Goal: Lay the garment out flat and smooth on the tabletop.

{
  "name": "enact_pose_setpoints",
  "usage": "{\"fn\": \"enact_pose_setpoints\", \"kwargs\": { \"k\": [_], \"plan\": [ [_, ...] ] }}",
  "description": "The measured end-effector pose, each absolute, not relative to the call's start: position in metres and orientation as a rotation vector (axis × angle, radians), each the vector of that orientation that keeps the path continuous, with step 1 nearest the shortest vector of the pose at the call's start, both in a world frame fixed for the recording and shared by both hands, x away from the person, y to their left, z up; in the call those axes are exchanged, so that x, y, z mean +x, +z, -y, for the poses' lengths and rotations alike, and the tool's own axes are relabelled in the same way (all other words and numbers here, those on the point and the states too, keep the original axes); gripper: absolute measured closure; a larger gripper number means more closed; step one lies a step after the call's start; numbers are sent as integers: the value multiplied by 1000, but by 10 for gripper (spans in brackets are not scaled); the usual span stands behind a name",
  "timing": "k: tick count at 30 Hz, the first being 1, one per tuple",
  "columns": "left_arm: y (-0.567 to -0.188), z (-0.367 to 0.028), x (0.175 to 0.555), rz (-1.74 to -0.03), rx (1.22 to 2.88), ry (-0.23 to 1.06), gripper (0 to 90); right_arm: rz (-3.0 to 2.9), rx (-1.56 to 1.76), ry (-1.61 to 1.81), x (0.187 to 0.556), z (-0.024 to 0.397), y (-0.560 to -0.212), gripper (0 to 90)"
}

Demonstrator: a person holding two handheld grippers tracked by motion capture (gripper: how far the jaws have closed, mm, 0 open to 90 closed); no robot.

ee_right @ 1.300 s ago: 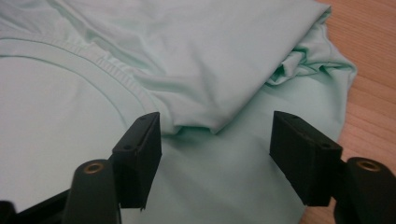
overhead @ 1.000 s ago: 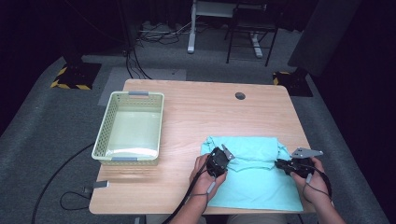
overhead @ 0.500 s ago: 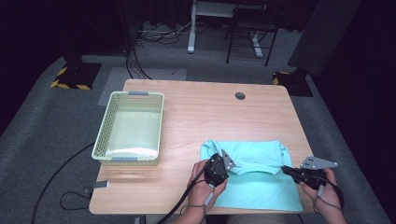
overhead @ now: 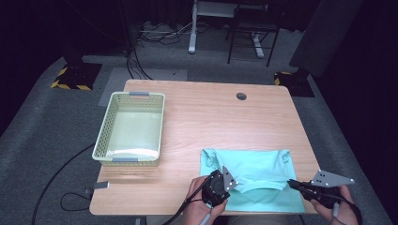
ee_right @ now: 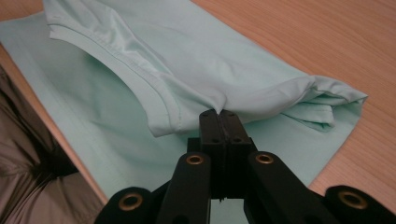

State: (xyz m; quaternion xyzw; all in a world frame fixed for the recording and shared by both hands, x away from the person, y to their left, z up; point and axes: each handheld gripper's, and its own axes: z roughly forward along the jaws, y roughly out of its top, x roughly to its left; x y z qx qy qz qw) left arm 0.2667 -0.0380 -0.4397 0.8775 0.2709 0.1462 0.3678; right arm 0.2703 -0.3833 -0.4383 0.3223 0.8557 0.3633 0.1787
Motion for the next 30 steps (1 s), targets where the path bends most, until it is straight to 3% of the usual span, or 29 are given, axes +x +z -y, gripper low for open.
{"fn": "enact_pose_setpoints", "kwargs": {
  "k": [6, 10, 13, 14, 15, 16, 17, 18, 22, 26, 30],
  "plan": [
    [-435, 38, 261, -669, 2273, 351, 825, -2455, 887, 1038, 261, 381, -432, 900],
    [-431, 40, 286, -694, 2284, 356, 845, -2475, 912, 1035, 289, 377, -426, 900],
    [-388, 54, 386, -752, 2215, 680, 834, -2309, 950, 1014, 359, 373, -394, 900],
    [-374, 53, 412, -831, 2185, 732, 761, -2199, 984, 1023, 388, 373, -383, 792],
    [-365, 49, 431, -930, 2121, 685, 683, -2098, 1017, 1021, 410, 373, -377, 580],
    [-365, 49, 431, -930, 2121, 685, 634, -2098, 1017, 1021, 410, 373, -377, 580],
    [-357, 47, 444, -1004, 2045, 596, 580, -1996, 1139, 1070, 426, 373, -369, 434],
    [-358, 49, 443, -1000, 2077, 617, 529, -1959, 1157, 1129, 422, 372, -369, 408],
    [-378, 54, 432, -966, 2165, 621, 518, -1971, 1122, 1120, 408, 371, -378, 396],
    [-422, 56, 407, -950, 2242, 486, 517, -2114, 1110, 1093, 396, 371, -410, 413],
    [-447, 58, 393, -923, 2314, 437, 507, -2251, 1101, 1058, 393, 363, -437, 401]
  ]
}}
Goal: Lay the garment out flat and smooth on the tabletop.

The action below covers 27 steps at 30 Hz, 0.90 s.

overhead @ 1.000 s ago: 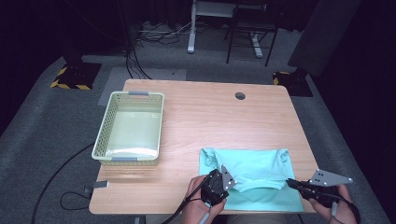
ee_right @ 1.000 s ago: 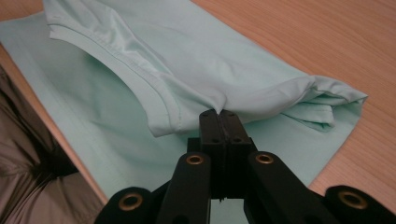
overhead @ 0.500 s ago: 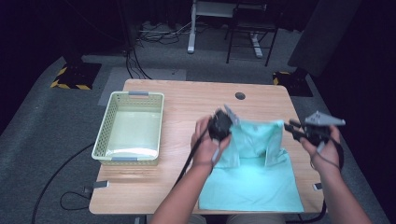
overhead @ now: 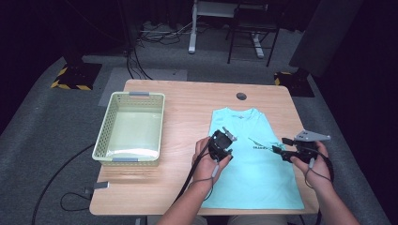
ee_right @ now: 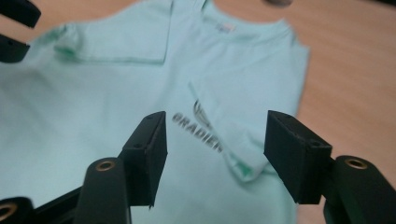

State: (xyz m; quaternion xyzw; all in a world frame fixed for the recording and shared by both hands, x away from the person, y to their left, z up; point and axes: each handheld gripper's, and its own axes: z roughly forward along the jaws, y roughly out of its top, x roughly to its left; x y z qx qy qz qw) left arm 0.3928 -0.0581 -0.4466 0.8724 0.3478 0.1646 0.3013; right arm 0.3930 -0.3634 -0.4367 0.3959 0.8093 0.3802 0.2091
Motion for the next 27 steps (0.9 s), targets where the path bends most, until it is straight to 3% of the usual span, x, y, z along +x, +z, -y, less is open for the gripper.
{"fn": "enact_pose_setpoints", "kwargs": {
  "k": [4, 8, 15, 27],
  "plan": [
    [-459, 58, 390, -911, 2337, 420, 481, -2341, 1110, 990, 398, 357, -463, 381],
    [-473, 58, 397, -907, 2368, 421, 396, -2341, 1135, 908, 409, 359, -483, 364],
    [-489, 50, 399, -936, 2352, 342, 391, -2372, 1140, 903, 410, 368, -495, 357],
    [-503, 38, 374, -888, 2204, 366, 381, -2311, 1161, 1014, 386, 386, -503, 384]
  ]
}}
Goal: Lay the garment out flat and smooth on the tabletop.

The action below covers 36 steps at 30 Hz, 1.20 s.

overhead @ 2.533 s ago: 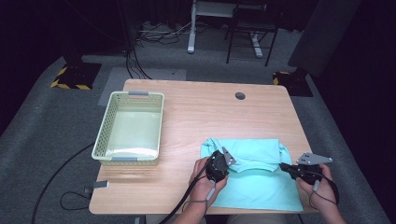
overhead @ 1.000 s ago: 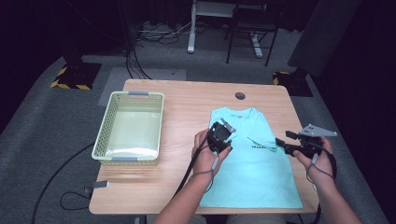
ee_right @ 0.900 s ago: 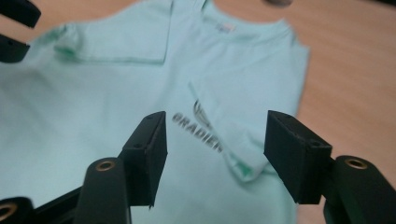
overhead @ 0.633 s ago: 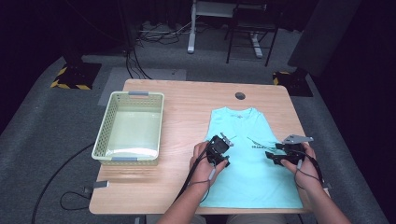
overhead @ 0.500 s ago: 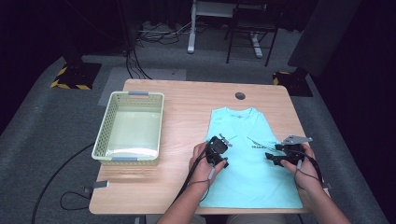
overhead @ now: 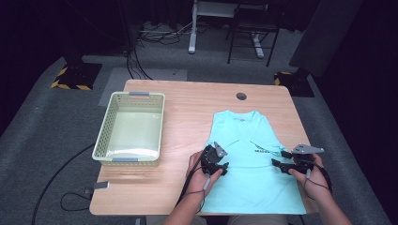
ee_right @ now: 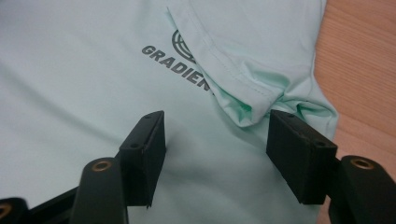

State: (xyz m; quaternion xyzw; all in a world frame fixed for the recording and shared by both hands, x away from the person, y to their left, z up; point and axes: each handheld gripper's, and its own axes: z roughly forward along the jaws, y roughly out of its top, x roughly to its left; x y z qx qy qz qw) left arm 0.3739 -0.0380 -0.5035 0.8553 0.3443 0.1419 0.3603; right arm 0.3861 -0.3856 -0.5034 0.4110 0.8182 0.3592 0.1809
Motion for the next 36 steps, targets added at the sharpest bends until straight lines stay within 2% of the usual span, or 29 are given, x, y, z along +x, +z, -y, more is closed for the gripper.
{"fn": "enact_pose_setpoints", "kwargs": {
  "k": [22, 36],
  "plan": [
    [-507, 44, 319, -815, 2200, 355, 381, -2325, 1087, 1065, 334, 404, -507, 409],
    [-508, 49, 295, -813, 2197, 354, 383, -2351, 1055, 1082, 318, 411, -507, 411]
  ]
}}
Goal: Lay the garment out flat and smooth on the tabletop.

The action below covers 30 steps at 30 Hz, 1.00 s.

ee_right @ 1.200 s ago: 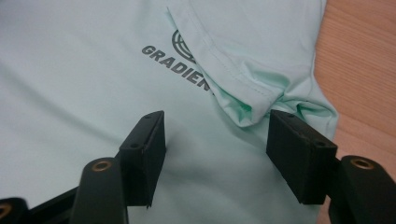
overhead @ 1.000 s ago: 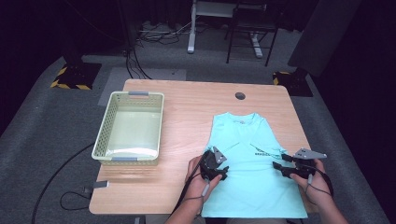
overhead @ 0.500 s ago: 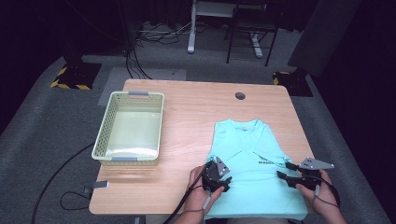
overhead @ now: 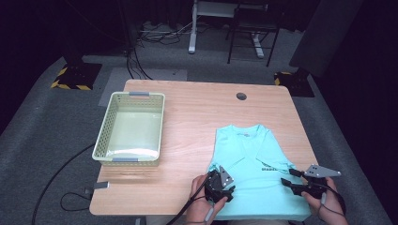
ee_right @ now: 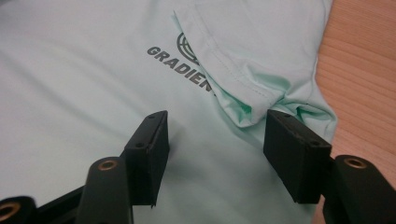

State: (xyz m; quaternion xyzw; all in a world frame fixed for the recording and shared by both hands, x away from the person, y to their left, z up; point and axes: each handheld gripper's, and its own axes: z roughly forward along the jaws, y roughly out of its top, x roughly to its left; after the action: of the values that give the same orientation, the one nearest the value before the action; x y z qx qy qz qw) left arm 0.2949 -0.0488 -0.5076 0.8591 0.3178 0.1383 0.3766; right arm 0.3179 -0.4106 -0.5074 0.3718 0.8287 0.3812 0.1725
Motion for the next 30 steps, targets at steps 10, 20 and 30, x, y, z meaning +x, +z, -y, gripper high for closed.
{"fn": "enact_pose_setpoints", "kwargs": {
  "k": [10, 20, 30],
  "plan": [
    [-505, 47, 289, -801, 2223, 336, 387, -2348, 1057, 1082, 311, 412, -508, 411],
    [-489, 45, 292, -807, 2219, 375, 317, -2358, 1055, 1089, 311, 412, -507, 397],
    [-464, 51, 308, -790, 2200, 398, 304, -2358, 1052, 1089, 311, 412, -507, 396]
  ]
}}
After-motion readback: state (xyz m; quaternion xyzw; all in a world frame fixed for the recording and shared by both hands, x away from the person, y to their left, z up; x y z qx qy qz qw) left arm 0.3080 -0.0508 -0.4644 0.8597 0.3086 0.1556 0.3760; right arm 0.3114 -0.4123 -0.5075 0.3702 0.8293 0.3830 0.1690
